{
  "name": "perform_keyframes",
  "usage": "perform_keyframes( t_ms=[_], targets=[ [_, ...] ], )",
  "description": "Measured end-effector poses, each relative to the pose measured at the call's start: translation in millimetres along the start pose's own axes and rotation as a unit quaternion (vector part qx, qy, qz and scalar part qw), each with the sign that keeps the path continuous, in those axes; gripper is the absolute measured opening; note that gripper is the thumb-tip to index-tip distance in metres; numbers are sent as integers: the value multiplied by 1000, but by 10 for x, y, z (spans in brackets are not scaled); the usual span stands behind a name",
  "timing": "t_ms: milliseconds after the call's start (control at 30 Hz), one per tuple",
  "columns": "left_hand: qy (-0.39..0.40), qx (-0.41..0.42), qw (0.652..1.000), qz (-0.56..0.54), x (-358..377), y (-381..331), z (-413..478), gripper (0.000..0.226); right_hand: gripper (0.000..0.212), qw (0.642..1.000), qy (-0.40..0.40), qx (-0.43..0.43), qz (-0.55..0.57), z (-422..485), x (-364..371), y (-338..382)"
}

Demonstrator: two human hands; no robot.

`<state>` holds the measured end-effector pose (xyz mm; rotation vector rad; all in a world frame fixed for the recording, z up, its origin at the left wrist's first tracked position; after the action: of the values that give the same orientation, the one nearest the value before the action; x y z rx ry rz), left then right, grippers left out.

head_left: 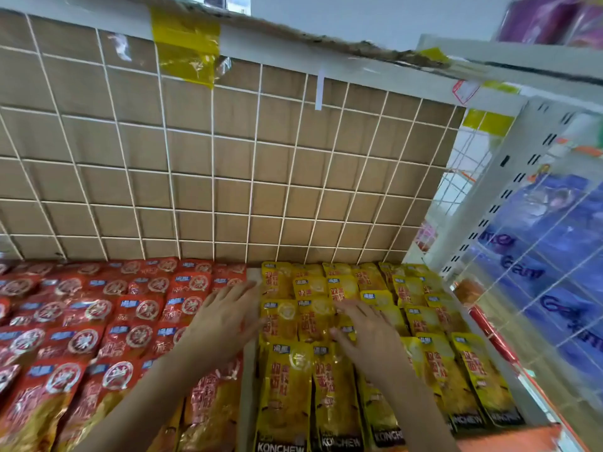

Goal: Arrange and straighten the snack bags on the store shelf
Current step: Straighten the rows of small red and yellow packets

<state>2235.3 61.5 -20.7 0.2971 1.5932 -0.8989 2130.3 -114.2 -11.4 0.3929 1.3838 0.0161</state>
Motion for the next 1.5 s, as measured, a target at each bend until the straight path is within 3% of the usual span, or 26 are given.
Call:
perform_keyframes(
  t_ms=[133,200,267,400,500,600,667,800,933,1033,1167,1500],
  targets=[
    [26,-10,1000,-1,145,-100,121,57,42,998,51,-34,8,143,71,-34],
    [41,-14,999,12,207,-148,166,69,42,996,71,-58,12,194,118,-15],
    [55,-30,997,37,273,-133,236,63,42,992,88,-85,19,226,161,47],
    [65,-42,996,52,328,-121,344,55,67,986,104,-127,36,224,237,153],
    [70,-43,994,67,322,-116,407,56,58,981,116,-144,62,211,306,225],
    [81,-40,994,68,316,-101,464,57,86,976,112,-157,104,216,330,303],
    [85,-36,994,64,304,-90,502,56,91,974,114,-157,119,221,340,332],
    [61,-37,997,30,228,-68,622,34,83,973,128,-141,129,252,333,333],
    [56,-43,998,-2,233,19,739,23,53,983,113,-99,110,315,319,240],
    [32,-51,997,-56,186,76,828,18,68,987,112,-85,72,341,336,209],
    [16,-59,996,-67,108,88,963,22,42,990,117,-64,56,375,352,168],
    [16,-81,995,-60,149,204,1110,20,43,992,116,-35,25,403,388,121]
  ],
)
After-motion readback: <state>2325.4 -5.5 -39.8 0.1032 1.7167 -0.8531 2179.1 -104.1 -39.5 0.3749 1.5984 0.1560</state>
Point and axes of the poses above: each hand's wrist, its own z-axis towards the middle knuckle, its own x-axis out of the palm, y = z × x, the point moved 9 cm from there along z, towards the middle knuckle
